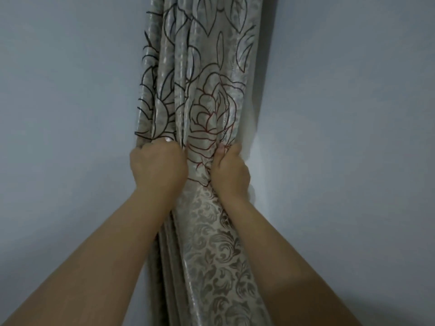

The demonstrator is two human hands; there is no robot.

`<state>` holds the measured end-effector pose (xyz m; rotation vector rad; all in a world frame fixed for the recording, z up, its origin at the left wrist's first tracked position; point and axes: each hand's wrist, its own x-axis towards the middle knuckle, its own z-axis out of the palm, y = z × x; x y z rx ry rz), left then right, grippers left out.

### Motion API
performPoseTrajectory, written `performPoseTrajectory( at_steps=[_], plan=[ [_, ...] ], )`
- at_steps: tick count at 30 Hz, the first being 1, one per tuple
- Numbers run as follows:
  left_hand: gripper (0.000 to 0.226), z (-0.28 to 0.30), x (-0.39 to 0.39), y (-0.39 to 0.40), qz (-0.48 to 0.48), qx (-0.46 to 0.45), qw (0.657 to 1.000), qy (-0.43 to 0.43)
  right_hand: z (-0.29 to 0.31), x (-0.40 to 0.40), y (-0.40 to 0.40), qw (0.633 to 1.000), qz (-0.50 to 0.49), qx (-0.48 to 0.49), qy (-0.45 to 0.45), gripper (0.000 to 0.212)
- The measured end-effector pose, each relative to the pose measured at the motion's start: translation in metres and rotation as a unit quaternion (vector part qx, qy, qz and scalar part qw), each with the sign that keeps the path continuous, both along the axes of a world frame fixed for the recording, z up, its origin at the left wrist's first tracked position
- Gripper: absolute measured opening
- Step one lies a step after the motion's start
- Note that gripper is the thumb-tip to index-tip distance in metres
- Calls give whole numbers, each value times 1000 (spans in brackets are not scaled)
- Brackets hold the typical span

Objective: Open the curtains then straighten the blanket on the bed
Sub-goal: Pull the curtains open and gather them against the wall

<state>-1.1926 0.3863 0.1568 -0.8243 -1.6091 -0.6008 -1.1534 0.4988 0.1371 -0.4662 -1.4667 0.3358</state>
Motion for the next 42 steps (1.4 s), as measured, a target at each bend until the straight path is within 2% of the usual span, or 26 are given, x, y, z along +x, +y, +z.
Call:
performPoseTrajectory(
  at_steps=[3,6,10,12,15,17,18,20,22,23,25,26,27,29,30,31,33,35,37,42],
  plan=[
    [30,-1,-7,2,-17,8,999,-29,-1,1,4,1000,2,4,4,38],
    [27,-2,12,9,-47,-1,999,-11,-6,24,13,1000,0,9,8,39],
    [31,-15,38,35,-78,-28,994,-77,-18,66,35,1000,-19,15,-2,36],
    [20,-21,65,40,-85,-46,994,-47,-24,92,48,999,-38,13,-2,35],
    [27,-37,91,58,-120,14,992,31,-31,126,59,1000,-16,7,-14,26],
    [28,-55,98,71,-173,41,983,32,-36,137,61,999,20,0,-29,18],
    [32,-67,105,81,-205,58,977,21,-42,148,63,999,17,0,-42,16],
    [43,-88,104,91,-203,81,976,8,-55,149,61,997,26,13,-72,19],
    [39,-99,106,95,-242,77,967,-31,-69,152,57,993,25,32,-112,23],
    [32,-102,112,95,-285,79,953,-64,-77,157,56,990,22,41,-134,28],
    [37,-103,123,88,-345,89,924,-137,-82,165,51,983,28,51,-173,33],
    [37,-104,127,87,-350,105,923,-120,-82,172,49,979,32,54,-193,33],
    [32,-107,131,86,-315,100,942,-63,-83,181,47,974,37,59,-215,34],
    [28,-113,134,86,-197,45,973,114,-81,202,42,963,40,72,-258,32],
    [28,-116,139,86,-162,24,973,162,-80,217,39,957,25,78,-279,29],
    [24,-117,149,83,-148,-5,974,172,-80,233,36,952,4,82,-296,26],
    [15,-121,180,73,-134,-79,977,148,-80,271,24,941,-42,99,-321,23],
    [11,-121,218,62,-164,-148,968,117,-82,316,8,919,-112,123,-357,31],
    [15,-117,270,54,-244,-185,950,66,-86,375,-12,895,-187,128,-384,33],
    [7,-120,402,47,-311,-202,929,1,-104,513,-64,854,-276,120,-424,27]
  ],
)
